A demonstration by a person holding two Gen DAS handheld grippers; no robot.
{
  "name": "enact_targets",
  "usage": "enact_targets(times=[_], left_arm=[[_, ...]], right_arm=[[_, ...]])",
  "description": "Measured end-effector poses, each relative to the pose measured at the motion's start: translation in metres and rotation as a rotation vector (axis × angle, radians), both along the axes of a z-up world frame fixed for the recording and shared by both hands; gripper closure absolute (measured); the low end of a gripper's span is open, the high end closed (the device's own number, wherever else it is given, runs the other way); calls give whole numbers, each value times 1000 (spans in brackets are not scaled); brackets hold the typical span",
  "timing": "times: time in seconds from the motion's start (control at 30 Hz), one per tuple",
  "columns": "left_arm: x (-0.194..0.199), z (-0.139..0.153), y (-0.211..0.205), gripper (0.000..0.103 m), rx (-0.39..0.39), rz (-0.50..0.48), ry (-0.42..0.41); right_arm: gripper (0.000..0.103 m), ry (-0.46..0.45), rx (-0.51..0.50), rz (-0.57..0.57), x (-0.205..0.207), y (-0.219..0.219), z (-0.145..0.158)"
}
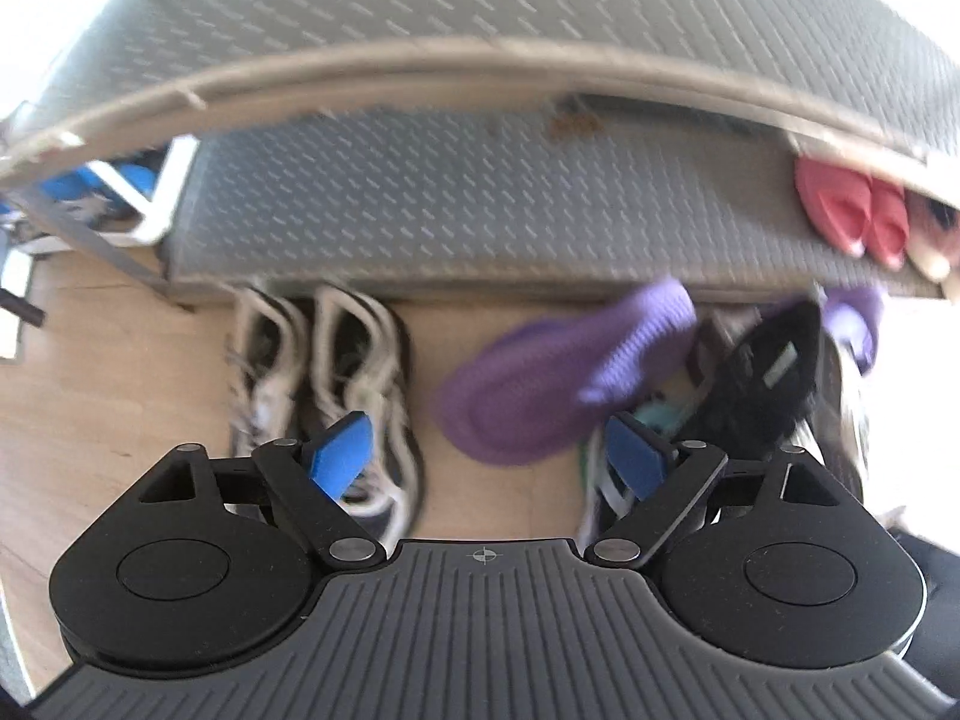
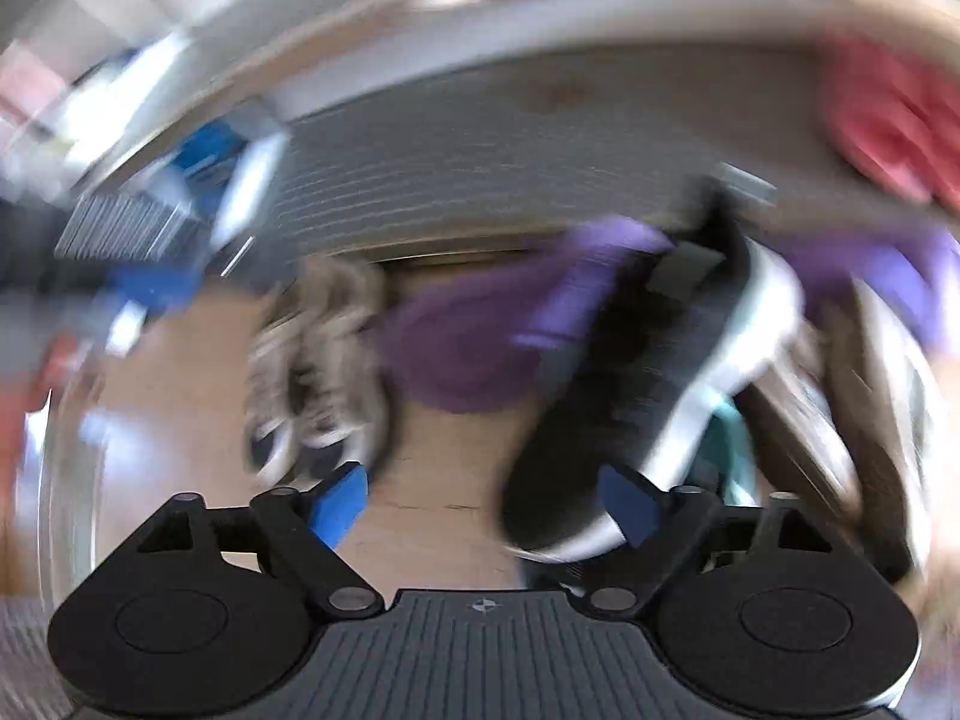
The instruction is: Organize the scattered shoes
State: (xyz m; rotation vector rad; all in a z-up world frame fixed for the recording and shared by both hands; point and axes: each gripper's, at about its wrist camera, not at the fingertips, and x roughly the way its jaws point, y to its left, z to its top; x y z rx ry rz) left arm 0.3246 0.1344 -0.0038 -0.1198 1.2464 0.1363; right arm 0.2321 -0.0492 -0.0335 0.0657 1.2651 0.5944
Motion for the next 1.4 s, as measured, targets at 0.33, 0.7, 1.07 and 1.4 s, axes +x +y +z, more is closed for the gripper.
enact_targets(times=[0.33,0.7,1.07,1.4], left_arm=[[-11,2,53,13,13,69,27],[-13,6,46,13,-6,33,22],[-19,8,33,12,29,-18,23],[-1,-25,-11,12,-15,-97,99]], right_arm=[[55,108,-410,136,30,132,-164],[103,-67,-698,339,13,120,-190],[103,209,-657,-91,28,-32,-181],[12,140,-346,-208,22,-96,2]])
